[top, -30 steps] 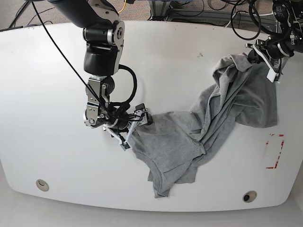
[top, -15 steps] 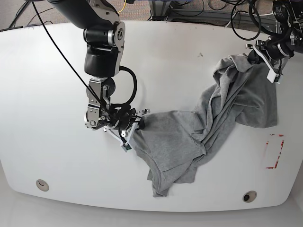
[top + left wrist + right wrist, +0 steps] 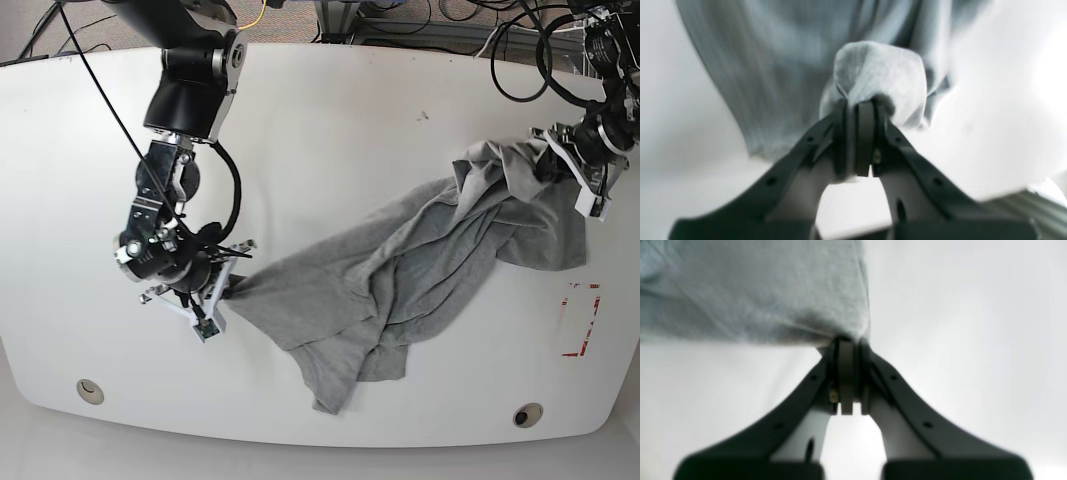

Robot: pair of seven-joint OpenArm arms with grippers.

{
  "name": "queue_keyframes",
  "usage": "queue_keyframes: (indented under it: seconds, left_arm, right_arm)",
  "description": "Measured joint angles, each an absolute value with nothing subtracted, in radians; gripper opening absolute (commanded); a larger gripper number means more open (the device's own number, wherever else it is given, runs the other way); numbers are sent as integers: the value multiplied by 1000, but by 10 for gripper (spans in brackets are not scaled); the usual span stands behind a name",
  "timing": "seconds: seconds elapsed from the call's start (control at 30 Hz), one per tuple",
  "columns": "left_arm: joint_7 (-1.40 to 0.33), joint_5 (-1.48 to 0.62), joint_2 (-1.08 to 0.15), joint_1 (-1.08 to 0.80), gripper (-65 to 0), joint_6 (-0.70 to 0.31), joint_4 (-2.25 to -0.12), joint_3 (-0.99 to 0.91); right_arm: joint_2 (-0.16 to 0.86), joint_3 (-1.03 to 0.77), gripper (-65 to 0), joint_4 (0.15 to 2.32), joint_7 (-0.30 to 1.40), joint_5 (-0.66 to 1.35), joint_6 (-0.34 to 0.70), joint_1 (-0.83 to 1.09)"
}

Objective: Layout the t-shirt on the table in an organized manner, then fold the t-shirt properly
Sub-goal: 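Lift the shirt high with both grippers and shake it out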

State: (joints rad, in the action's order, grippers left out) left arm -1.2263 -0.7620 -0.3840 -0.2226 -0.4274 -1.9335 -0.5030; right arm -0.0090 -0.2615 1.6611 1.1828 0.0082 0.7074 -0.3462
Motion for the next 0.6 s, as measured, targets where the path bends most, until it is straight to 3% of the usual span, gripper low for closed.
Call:
queue_keyframes:
  seconds: [0.3, 0.6]
  left_arm:
    - [-1235, -764, -388, -15, -650, -428, -1979, -506]
    - [-1238, -876, -386, 233, -649, -430, -1982, -509]
  right_arm:
    - [87, -355, -650, 1951, 1333, 9, 699, -320]
    - [239, -508, -650, 1958, 1360, 94, 699, -341]
